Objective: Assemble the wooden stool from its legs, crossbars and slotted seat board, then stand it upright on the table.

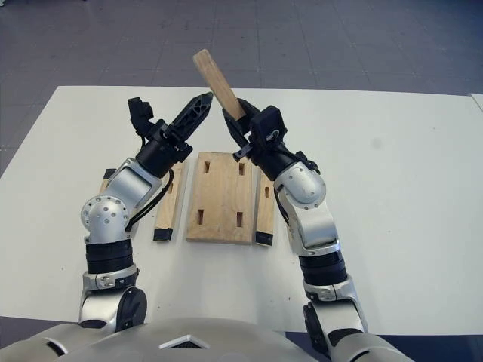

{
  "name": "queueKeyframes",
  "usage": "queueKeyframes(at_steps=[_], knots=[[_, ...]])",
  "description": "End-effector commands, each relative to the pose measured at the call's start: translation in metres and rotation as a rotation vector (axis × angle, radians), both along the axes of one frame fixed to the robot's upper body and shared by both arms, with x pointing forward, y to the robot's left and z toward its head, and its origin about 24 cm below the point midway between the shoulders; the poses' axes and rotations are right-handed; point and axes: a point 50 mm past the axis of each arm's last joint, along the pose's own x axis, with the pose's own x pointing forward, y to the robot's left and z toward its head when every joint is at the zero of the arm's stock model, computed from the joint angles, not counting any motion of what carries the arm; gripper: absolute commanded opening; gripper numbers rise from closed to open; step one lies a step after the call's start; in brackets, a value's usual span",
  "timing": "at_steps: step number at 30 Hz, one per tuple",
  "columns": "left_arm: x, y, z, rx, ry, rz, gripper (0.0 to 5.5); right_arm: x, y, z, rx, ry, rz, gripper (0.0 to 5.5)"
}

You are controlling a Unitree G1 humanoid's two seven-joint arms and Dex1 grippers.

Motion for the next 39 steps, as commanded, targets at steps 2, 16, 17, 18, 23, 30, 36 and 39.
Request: queueKeyframes(at_steps=[2,16,17,18,23,30,36,39], knots=[[0.003,-0.005,0.01,0.029,-0.031,0.006,3.82,-0.007,0.009,0.004,0.002,-0.028,0.059,1.32],[0.011,-0.005,0.024,-0.114,-0.011,-0.037,3.82,-0.014,0.015,0.006,-0.076,-0.103,0.101,1.32],[0.01,-0.005,0.025,-0.117,-0.011,-0.046,3.82,-0.014,0.015,0.005,-0.089,-0.112,0.098,1.32],[0.01,-0.005,0.026,-0.119,-0.014,-0.058,3.82,-0.014,0.014,0.004,-0.104,-0.123,0.093,1.32],[0.01,-0.005,0.03,-0.132,-0.017,-0.07,3.49,-0.013,0.013,-0.003,-0.183,-0.158,0.08,1.32],[0.011,-0.003,0.03,-0.13,-0.012,-0.073,2.78,-0.01,0.009,-0.005,-0.217,-0.187,0.037,1.32],[0.009,-0.001,0.031,-0.135,-0.02,-0.07,1.77,-0.009,0.005,-0.007,-0.232,-0.193,0.01,1.32],[0.01,-0.001,0.03,-0.139,-0.016,-0.073,1.31,-0.008,0.004,-0.006,-0.227,-0.194,0.0,1.32]])
